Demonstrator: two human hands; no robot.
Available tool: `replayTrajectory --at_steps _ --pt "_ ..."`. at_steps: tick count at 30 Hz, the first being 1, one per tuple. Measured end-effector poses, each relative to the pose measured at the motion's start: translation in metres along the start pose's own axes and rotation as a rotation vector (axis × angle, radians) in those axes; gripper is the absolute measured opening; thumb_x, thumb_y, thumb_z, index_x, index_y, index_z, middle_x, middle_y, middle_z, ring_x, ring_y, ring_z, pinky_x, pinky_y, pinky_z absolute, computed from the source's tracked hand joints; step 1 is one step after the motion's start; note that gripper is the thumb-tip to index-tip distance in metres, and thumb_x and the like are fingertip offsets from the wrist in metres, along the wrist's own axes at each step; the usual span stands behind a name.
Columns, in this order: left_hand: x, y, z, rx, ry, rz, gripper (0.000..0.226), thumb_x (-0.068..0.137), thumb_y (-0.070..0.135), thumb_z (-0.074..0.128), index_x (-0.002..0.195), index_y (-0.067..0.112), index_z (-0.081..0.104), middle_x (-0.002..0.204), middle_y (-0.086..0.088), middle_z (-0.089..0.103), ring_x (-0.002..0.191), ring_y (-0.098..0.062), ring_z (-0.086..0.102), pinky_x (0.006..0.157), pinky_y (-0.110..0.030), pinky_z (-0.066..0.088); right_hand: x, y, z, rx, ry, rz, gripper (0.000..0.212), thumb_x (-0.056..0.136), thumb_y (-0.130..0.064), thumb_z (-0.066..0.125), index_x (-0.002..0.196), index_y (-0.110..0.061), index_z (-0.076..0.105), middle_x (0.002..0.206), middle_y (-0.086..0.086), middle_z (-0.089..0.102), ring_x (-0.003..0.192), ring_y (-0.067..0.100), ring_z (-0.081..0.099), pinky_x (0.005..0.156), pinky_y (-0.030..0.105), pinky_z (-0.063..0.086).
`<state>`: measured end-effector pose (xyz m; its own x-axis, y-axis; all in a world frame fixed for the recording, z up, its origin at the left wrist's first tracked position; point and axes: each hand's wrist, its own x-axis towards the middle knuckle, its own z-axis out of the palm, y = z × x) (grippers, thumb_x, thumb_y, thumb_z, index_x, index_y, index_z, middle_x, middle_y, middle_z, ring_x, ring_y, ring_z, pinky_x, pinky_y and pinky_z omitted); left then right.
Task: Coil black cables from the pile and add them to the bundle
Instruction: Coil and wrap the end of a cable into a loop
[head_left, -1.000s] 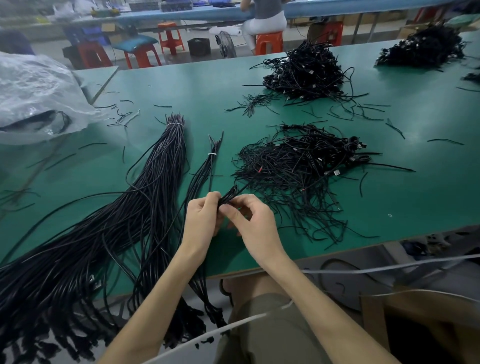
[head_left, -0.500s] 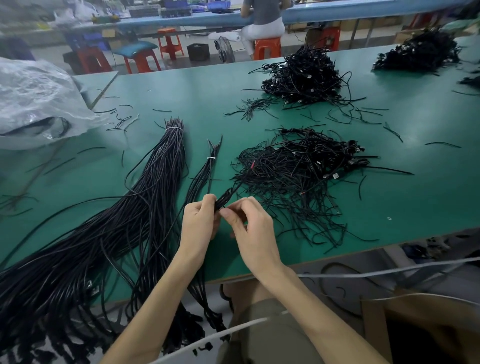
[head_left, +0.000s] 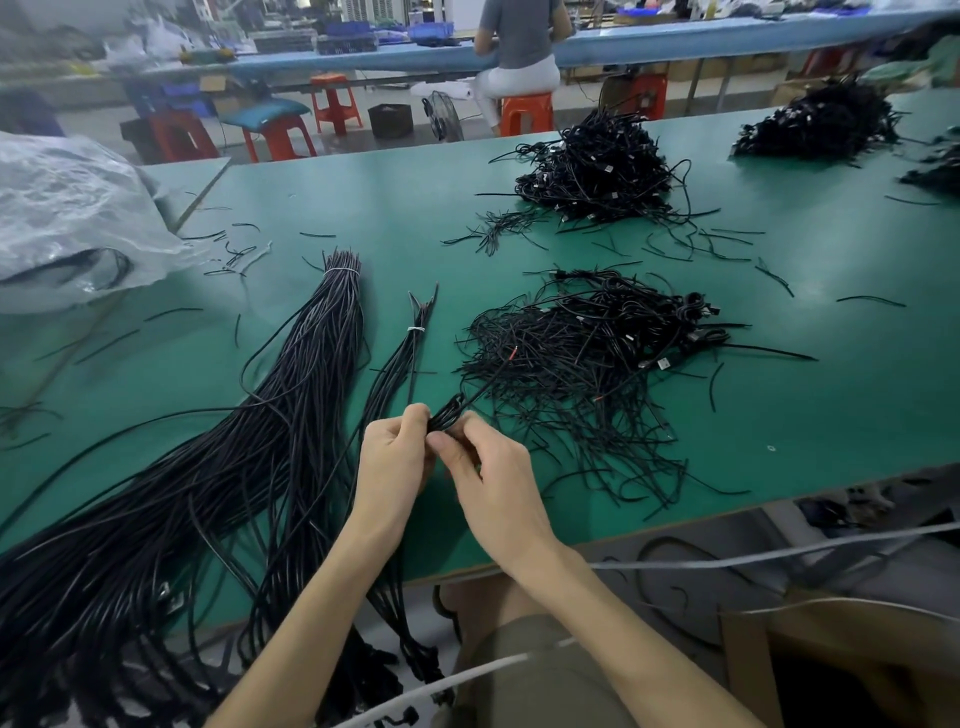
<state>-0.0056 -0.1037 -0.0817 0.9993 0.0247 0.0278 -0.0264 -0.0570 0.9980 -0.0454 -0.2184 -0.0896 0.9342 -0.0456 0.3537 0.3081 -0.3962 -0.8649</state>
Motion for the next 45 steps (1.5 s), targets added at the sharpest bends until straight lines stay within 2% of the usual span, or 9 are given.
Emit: replayTrajectory --at_steps 8,18,23,26,29,31,38,42,45 --pt "0.0 -0.001 -0.003 0.006 -0.016 -0.018 0.043 0.093 0.032 0.049 0.058 0.024 0.025 0.051 0.004 0.022 0.044 -0.012 0.019 0.04 -0.023 0.02 -0.001 -0.001 -0.002 0.037 0.04 -0.069 0.031 0.106 -0.03 0.056 0.08 -0.013 0.058 0.066 -0.008 0.052 0.061 0.013 0.048 0.057 0.021 0.035" --pt "-0.001 0.005 -0.003 -0.045 -0.031 -0.126 0.054 0.104 0.033 0.047 0.053 0.03 0.029 0.051 0.008 0.025 0.043 -0.011 0.02 0.038 -0.023 0.022 -0.001 -0.003 -0.004 0.044 0.024 -0.055 0.033 0.106 -0.031 0.056 0.08 -0.012 0.058 0.064 0.0 0.056 0.057 0.018 0.05 0.056 0.041 0.044" --pt "-0.002 0.009 -0.005 -0.157 0.001 -0.201 0.06 0.103 0.033 0.051 0.046 0.028 0.035 0.05 0.009 0.025 0.042 -0.011 0.019 0.038 -0.022 0.02 0.005 -0.008 -0.001 0.032 0.001 -0.079 0.03 0.106 -0.029 0.055 0.082 -0.012 0.06 0.063 -0.006 0.056 0.056 0.013 0.05 0.054 0.024 0.038" --pt "-0.004 0.011 -0.006 -0.171 0.007 -0.216 0.058 0.103 0.034 0.053 0.047 0.028 0.036 0.05 0.008 0.025 0.043 -0.012 0.019 0.038 -0.024 0.019 0.005 -0.006 0.0 0.025 -0.002 -0.088 0.03 0.106 -0.03 0.055 0.081 -0.013 0.059 0.062 -0.006 0.055 0.055 0.013 0.049 0.054 0.027 0.039" --pt "-0.004 0.01 -0.006 -0.128 -0.108 -0.189 0.054 0.104 0.042 0.053 0.053 0.027 0.044 0.05 0.006 0.028 0.042 -0.013 0.021 0.038 -0.024 0.019 0.003 0.0 -0.005 0.071 0.021 -0.029 0.03 0.106 -0.031 0.056 0.078 -0.02 0.058 0.061 0.001 0.057 0.052 0.017 0.049 0.054 0.038 0.042" --pt "-0.007 0.011 -0.006 -0.073 -0.179 -0.122 0.051 0.105 0.044 0.052 0.058 0.024 0.052 0.051 0.003 0.035 0.043 -0.014 0.028 0.04 -0.024 0.023 0.004 0.003 -0.008 0.115 0.047 0.021 0.029 0.105 -0.029 0.056 0.077 -0.022 0.059 0.06 -0.001 0.057 0.051 0.014 0.05 0.053 0.036 0.042" --pt "-0.009 0.014 -0.001 0.003 -0.091 0.025 0.077 0.108 0.059 0.031 0.07 0.003 0.067 0.058 -0.017 0.063 0.046 -0.028 0.053 0.045 -0.031 0.047 0.006 0.005 -0.009 0.187 0.062 0.098 0.033 0.106 -0.028 0.055 0.074 -0.018 0.057 0.061 0.001 0.058 0.051 0.013 0.049 0.055 0.035 0.044" --pt "-0.011 0.018 -0.016 -0.061 -0.111 0.044 0.062 0.108 0.053 0.034 0.089 0.014 0.078 0.072 -0.015 0.069 0.057 -0.027 0.06 0.058 -0.034 0.051 0.008 0.001 -0.012 0.232 0.059 0.115 0.035 0.106 -0.025 0.055 0.075 -0.009 0.055 0.062 0.01 0.059 0.051 0.018 0.046 0.056 0.037 0.041" --pt "-0.01 0.03 -0.041 -0.221 -0.337 0.021 0.037 0.109 0.03 0.045 0.117 0.008 0.074 0.092 -0.016 0.07 0.073 -0.024 0.065 0.073 -0.034 0.057 0.012 -0.008 -0.02 0.24 0.023 0.074 0.034 0.106 -0.022 0.054 0.077 -0.005 0.056 0.061 0.01 0.058 0.05 0.018 0.047 0.054 0.041 0.042"
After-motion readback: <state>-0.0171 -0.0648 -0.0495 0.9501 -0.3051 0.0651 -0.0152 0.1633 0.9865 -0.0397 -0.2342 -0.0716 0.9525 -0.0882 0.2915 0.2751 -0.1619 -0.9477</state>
